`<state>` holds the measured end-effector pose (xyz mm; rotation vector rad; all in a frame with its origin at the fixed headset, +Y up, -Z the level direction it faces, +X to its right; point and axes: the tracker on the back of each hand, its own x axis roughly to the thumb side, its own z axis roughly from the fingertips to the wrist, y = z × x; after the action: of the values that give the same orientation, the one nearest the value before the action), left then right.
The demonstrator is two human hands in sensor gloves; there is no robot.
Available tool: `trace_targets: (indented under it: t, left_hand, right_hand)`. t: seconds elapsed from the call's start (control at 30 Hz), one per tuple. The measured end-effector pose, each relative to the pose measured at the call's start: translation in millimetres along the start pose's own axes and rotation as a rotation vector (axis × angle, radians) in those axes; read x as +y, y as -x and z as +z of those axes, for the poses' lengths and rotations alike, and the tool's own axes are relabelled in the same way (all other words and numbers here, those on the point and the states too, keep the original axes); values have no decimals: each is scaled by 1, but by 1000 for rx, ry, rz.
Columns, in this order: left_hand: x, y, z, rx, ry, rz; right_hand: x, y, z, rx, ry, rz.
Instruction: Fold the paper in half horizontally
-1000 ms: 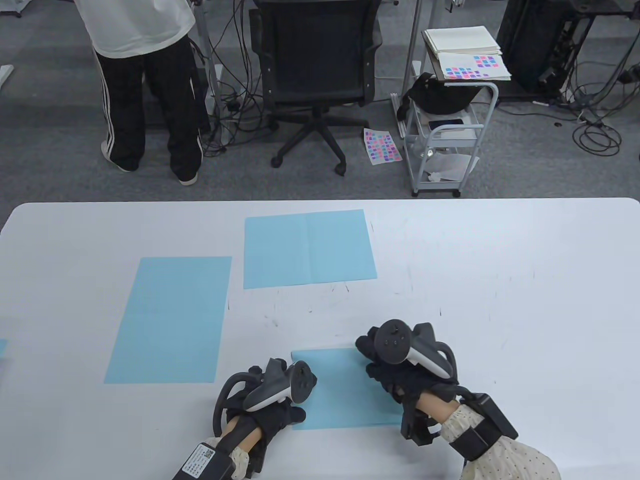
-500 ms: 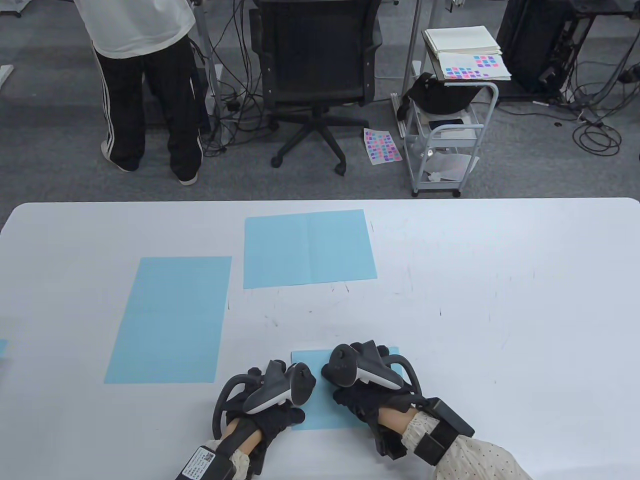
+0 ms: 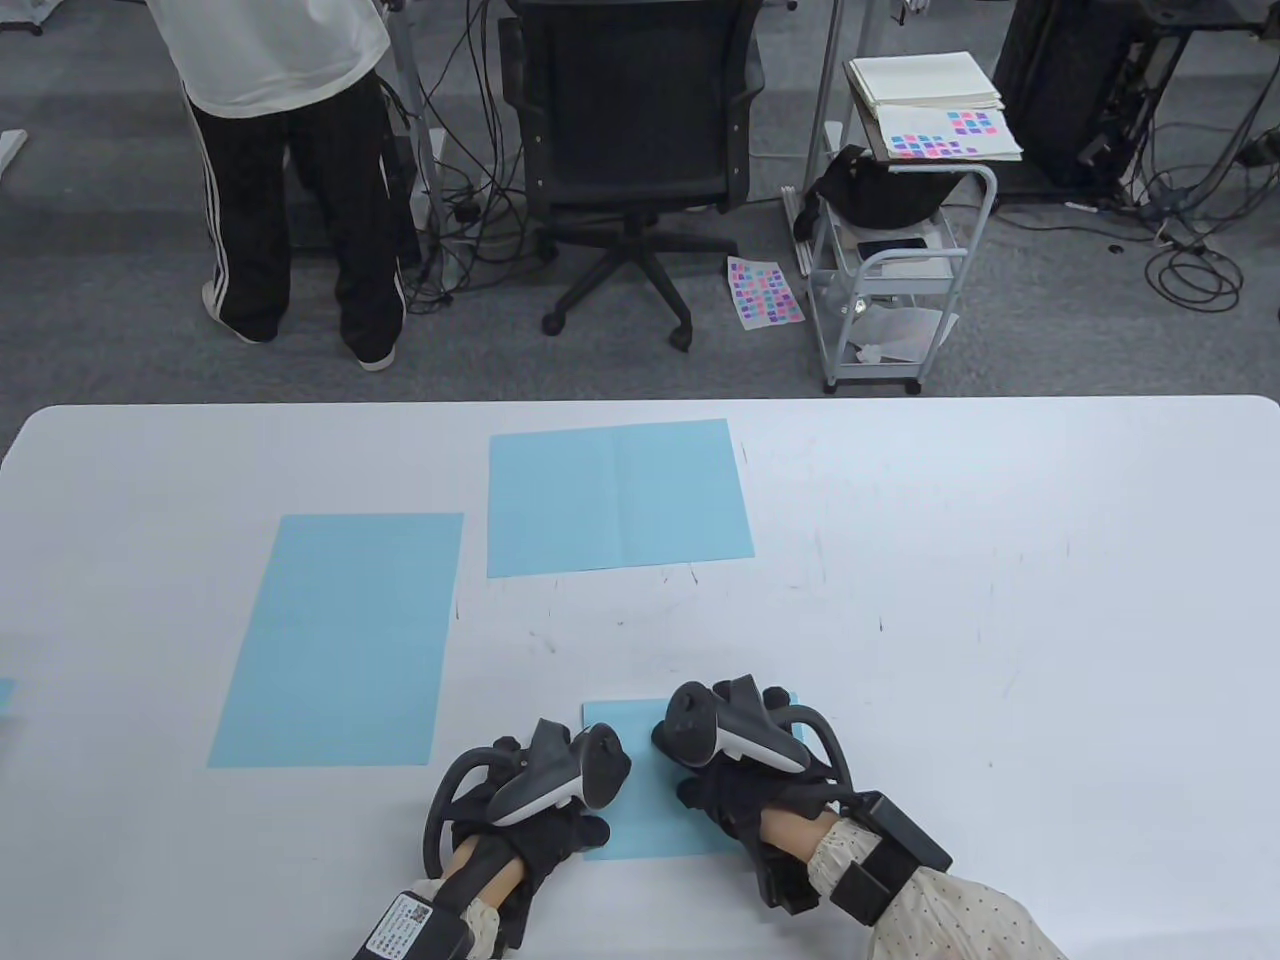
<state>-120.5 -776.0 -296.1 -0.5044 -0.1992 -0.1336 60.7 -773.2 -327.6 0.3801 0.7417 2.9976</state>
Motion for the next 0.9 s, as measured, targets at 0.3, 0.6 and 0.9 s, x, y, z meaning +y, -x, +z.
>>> trace_targets:
  t: [0.3, 0.6, 0.9]
  left_hand:
    - [1, 0, 0, 9, 7, -4]
    - [1, 0, 0, 11, 10, -2]
    - [2, 0, 0, 10, 15, -2]
  right_hand:
    - [-2, 17, 2, 59, 2, -15]
    - [-2, 35, 4, 99, 4, -43]
    - [-1, 51, 6, 134, 0, -77]
